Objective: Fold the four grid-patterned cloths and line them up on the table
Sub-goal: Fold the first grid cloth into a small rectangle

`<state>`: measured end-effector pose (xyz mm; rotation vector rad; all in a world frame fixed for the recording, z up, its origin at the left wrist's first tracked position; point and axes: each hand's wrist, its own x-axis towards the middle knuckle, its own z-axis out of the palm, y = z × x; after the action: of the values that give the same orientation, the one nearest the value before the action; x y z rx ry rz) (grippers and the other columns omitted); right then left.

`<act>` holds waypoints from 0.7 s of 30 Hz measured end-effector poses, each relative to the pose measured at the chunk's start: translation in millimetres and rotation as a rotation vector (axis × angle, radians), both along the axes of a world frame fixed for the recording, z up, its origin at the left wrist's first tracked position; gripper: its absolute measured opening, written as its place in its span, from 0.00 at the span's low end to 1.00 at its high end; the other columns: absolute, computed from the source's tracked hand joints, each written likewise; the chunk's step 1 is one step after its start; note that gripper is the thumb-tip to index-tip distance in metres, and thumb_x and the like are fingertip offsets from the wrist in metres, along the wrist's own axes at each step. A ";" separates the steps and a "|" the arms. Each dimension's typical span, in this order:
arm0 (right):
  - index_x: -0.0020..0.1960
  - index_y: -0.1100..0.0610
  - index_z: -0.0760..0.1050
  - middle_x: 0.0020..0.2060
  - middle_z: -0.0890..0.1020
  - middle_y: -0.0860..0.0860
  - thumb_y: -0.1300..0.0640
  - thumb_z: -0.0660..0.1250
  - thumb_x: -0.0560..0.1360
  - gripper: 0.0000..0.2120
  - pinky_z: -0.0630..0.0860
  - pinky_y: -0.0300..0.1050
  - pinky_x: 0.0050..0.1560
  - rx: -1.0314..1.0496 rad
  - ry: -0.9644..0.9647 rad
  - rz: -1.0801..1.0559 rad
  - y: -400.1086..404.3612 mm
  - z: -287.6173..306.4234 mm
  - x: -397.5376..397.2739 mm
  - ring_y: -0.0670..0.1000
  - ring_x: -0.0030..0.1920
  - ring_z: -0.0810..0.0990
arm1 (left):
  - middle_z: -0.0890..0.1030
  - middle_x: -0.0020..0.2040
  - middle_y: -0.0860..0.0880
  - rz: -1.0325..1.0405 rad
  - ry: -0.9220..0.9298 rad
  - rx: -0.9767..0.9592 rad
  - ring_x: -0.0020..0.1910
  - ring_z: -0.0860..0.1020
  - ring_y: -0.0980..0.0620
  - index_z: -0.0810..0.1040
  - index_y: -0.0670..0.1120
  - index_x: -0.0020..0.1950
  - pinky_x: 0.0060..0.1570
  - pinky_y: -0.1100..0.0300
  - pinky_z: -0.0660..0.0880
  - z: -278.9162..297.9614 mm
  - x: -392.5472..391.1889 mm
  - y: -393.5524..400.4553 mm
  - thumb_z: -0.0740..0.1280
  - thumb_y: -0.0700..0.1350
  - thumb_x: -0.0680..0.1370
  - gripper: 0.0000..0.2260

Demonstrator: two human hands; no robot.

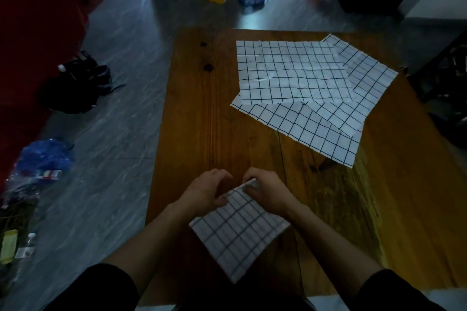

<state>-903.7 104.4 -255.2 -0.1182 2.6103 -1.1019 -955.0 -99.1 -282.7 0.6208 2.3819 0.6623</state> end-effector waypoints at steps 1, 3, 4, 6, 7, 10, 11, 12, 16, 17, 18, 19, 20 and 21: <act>0.49 0.48 0.73 0.47 0.77 0.43 0.60 0.67 0.76 0.07 0.77 0.40 0.51 -0.024 0.005 0.010 1.4 2.3 -1.1 0.40 0.49 0.77 | 0.73 0.57 0.60 0.001 -0.025 0.036 0.55 0.72 0.60 0.72 0.58 0.61 0.55 0.58 0.75 2.3 -1.8 0.7 0.73 0.45 0.73 0.19; 0.49 0.48 0.74 0.46 0.78 0.43 0.59 0.67 0.77 0.07 0.77 0.41 0.51 -0.061 0.011 0.000 2.9 5.5 -2.9 0.40 0.49 0.77 | 0.76 0.53 0.59 -0.023 -0.057 0.089 0.52 0.75 0.61 0.76 0.56 0.56 0.53 0.58 0.77 6.3 -4.4 2.2 0.71 0.44 0.75 0.12; 0.49 0.48 0.73 0.46 0.78 0.43 0.59 0.67 0.77 0.07 0.77 0.40 0.51 -0.065 0.018 -0.008 3.3 6.5 -3.3 0.39 0.49 0.77 | 0.78 0.51 0.58 -0.036 -0.053 0.103 0.51 0.75 0.61 0.77 0.55 0.53 0.53 0.57 0.77 7.3 -4.9 2.2 0.70 0.44 0.76 0.09; 0.50 0.47 0.73 0.47 0.77 0.42 0.58 0.68 0.76 0.07 0.77 0.39 0.50 -0.058 0.028 -0.015 4.8 6.9 -3.0 0.39 0.49 0.77 | 0.79 0.47 0.57 -0.031 -0.031 0.134 0.48 0.76 0.60 0.78 0.54 0.48 0.51 0.54 0.78 6.0 -4.6 0.5 0.69 0.44 0.77 0.05; 0.51 0.46 0.73 0.48 0.77 0.42 0.57 0.68 0.76 0.08 0.77 0.39 0.50 -0.050 0.011 -0.022 6.4 6.1 -2.0 0.39 0.49 0.77 | 0.79 0.46 0.56 -0.010 -0.029 0.156 0.47 0.77 0.59 0.78 0.54 0.47 0.50 0.53 0.79 3.6 -4.2 -1.5 0.69 0.44 0.77 0.05; 0.55 0.47 0.73 0.51 0.77 0.43 0.53 0.71 0.74 0.12 0.77 0.42 0.53 0.078 -0.066 -0.066 14.1 -6.0 4.9 0.42 0.51 0.77 | 0.79 0.46 0.56 0.068 -0.059 0.200 0.47 0.78 0.58 0.77 0.55 0.46 0.50 0.51 0.80 -4.9 -1.1 -10.5 0.69 0.44 0.77 0.05; 0.55 0.48 0.73 0.51 0.77 0.44 0.53 0.72 0.73 0.13 0.76 0.44 0.55 0.134 -0.085 -0.096 17.4 -12.9 8.9 0.43 0.52 0.76 | 0.80 0.47 0.56 0.093 -0.069 0.215 0.48 0.78 0.58 0.77 0.56 0.46 0.50 0.51 0.80 -6.9 0.9 -13.4 0.69 0.44 0.77 0.06; 0.54 0.47 0.73 0.51 0.77 0.44 0.53 0.72 0.73 0.12 0.75 0.45 0.56 0.161 -0.105 -0.137 21.2 -19.8 13.6 0.44 0.53 0.75 | 0.80 0.47 0.56 0.119 -0.081 0.232 0.48 0.78 0.58 0.77 0.55 0.46 0.50 0.52 0.80 -8.1 3.9 -15.8 0.69 0.44 0.77 0.06; 0.48 0.45 0.73 0.48 0.77 0.43 0.57 0.69 0.75 0.08 0.77 0.40 0.48 0.109 -0.187 -0.272 34.9 -34.6 29.6 0.43 0.50 0.78 | 0.80 0.48 0.55 0.211 -0.128 0.291 0.49 0.79 0.59 0.77 0.53 0.47 0.49 0.55 0.80 -9.8 17.0 -22.5 0.68 0.42 0.78 0.05; 0.48 0.45 0.73 0.47 0.78 0.44 0.57 0.69 0.76 0.08 0.78 0.40 0.47 0.092 -0.189 -0.276 36.7 -34.8 31.9 0.43 0.49 0.78 | 0.80 0.49 0.55 0.218 -0.136 0.295 0.49 0.79 0.59 0.77 0.53 0.47 0.49 0.56 0.80 -10.6 19.4 -24.5 0.68 0.42 0.77 0.05; 0.48 0.46 0.74 0.47 0.78 0.44 0.57 0.68 0.76 0.07 0.78 0.40 0.46 0.068 -0.183 -0.274 37.9 -34.3 32.9 0.42 0.49 0.79 | 0.80 0.49 0.55 0.219 -0.144 0.296 0.49 0.79 0.59 0.77 0.53 0.47 0.49 0.56 0.79 -12.2 21.0 -26.3 0.69 0.42 0.77 0.06; 0.48 0.46 0.75 0.47 0.79 0.44 0.57 0.67 0.77 0.06 0.78 0.39 0.45 0.048 -0.169 -0.265 38.3 -32.9 33.3 0.42 0.49 0.79 | 0.80 0.49 0.55 0.217 -0.150 0.290 0.49 0.79 0.59 0.77 0.53 0.47 0.49 0.57 0.79 -13.5 22.2 -27.8 0.70 0.41 0.76 0.07; 0.49 0.46 0.75 0.48 0.79 0.44 0.58 0.67 0.77 0.06 0.78 0.39 0.46 0.031 -0.148 -0.250 38.6 -30.7 33.6 0.41 0.49 0.79 | 0.80 0.49 0.55 0.211 -0.151 0.277 0.50 0.78 0.60 0.76 0.53 0.48 0.48 0.58 0.79 -14.9 23.2 -28.7 0.70 0.41 0.76 0.08; 0.49 0.46 0.75 0.48 0.79 0.44 0.58 0.66 0.77 0.06 0.78 0.40 0.47 0.025 -0.123 -0.229 38.9 -28.5 33.2 0.41 0.50 0.79 | 0.79 0.50 0.56 0.201 -0.148 0.262 0.51 0.78 0.61 0.77 0.53 0.50 0.48 0.60 0.78 -16.9 24.2 -29.4 0.71 0.41 0.75 0.09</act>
<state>-870.4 143.4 -283.6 0.2529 2.5720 -1.1108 -930.8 -128.5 -299.7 0.4233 2.2555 1.0817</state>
